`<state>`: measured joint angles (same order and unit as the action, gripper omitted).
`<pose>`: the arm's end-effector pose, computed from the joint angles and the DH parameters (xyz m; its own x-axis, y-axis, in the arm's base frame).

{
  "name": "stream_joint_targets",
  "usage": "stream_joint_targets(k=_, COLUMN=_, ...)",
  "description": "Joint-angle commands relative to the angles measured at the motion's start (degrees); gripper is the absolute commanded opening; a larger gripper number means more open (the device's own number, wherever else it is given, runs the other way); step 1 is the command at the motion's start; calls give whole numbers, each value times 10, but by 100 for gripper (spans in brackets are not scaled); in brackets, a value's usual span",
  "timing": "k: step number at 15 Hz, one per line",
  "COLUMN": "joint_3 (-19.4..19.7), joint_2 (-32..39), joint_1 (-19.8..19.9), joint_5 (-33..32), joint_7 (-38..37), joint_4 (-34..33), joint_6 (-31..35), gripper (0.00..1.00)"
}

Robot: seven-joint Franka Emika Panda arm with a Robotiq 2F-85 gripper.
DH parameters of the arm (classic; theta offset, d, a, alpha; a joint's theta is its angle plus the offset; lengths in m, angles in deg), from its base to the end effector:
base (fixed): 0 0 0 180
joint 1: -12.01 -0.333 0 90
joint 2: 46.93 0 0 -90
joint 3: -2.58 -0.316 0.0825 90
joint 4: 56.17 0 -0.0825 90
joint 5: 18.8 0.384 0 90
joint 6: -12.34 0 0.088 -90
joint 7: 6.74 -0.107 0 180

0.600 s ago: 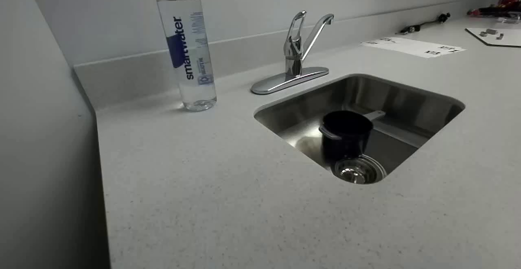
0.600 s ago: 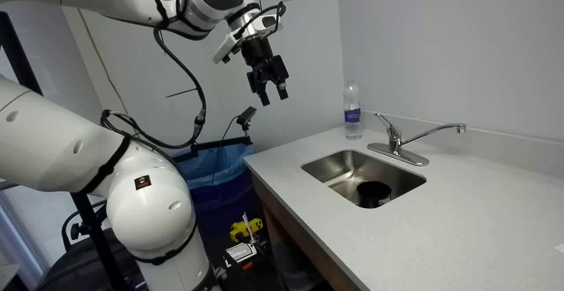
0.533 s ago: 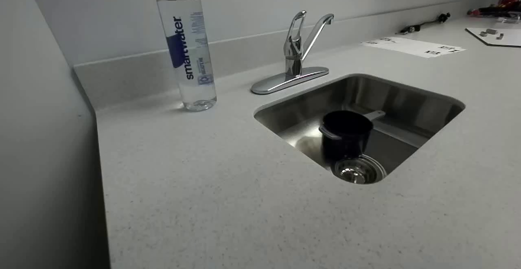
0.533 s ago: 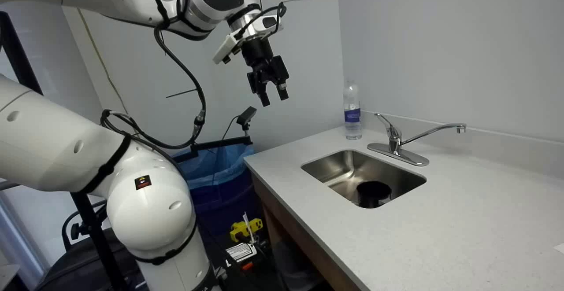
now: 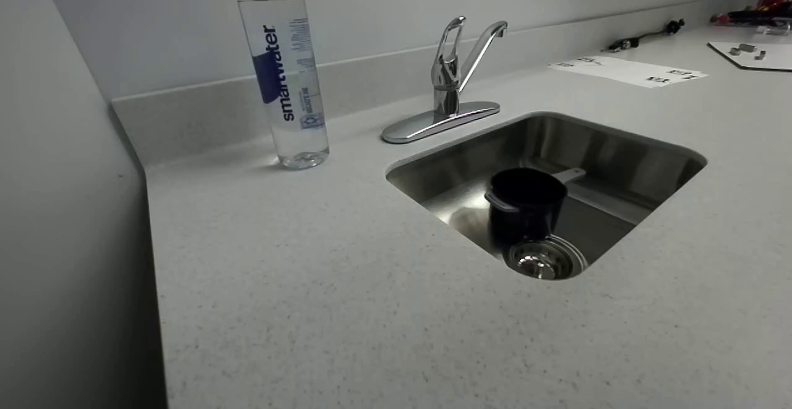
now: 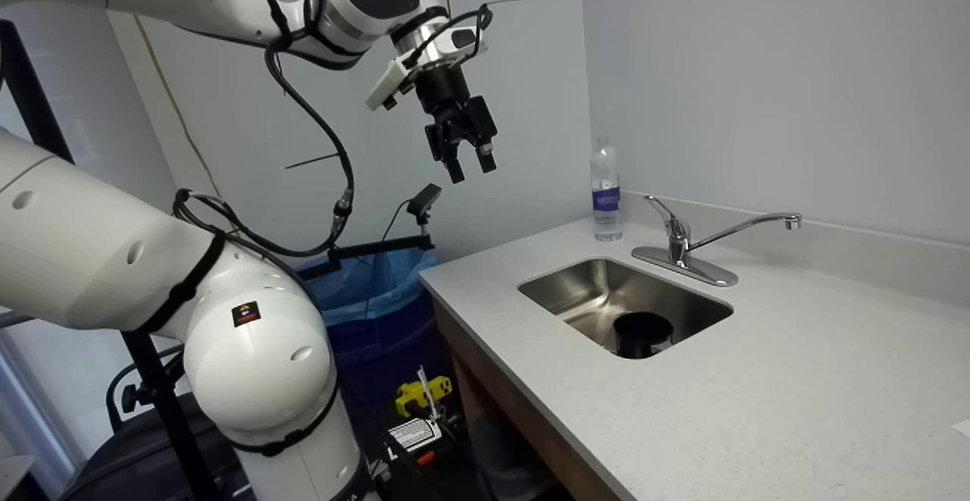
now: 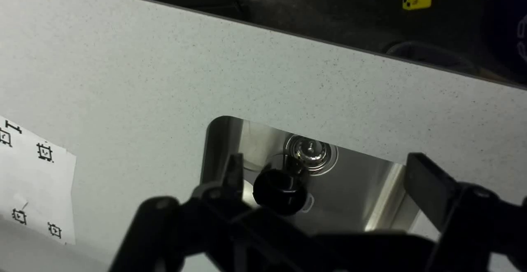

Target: Rotate the spout from right to left

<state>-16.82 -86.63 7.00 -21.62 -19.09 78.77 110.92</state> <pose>0.3154 0.1634 0.5601 0.9844 0.1556 0.0822 0.1310 -0.9599 0.2478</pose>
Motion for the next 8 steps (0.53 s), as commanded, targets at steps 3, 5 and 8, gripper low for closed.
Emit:
stream_joint_targets(k=3, joint_3=11, joint_2=4, joint_1=-16, joint_5=-8, joint_7=-9, joint_4=-2, joint_6=-2, gripper=100)
stream_joint_targets(k=5, joint_3=11, joint_2=4, joint_1=-16, joint_5=-8, joint_7=-9, joint_4=-2, joint_6=-2, gripper=100)
stream_joint_targets(k=8, joint_3=19, joint_2=15, joint_1=-13, joint_5=-9, joint_7=0, joint_4=0, joint_6=2, gripper=100)
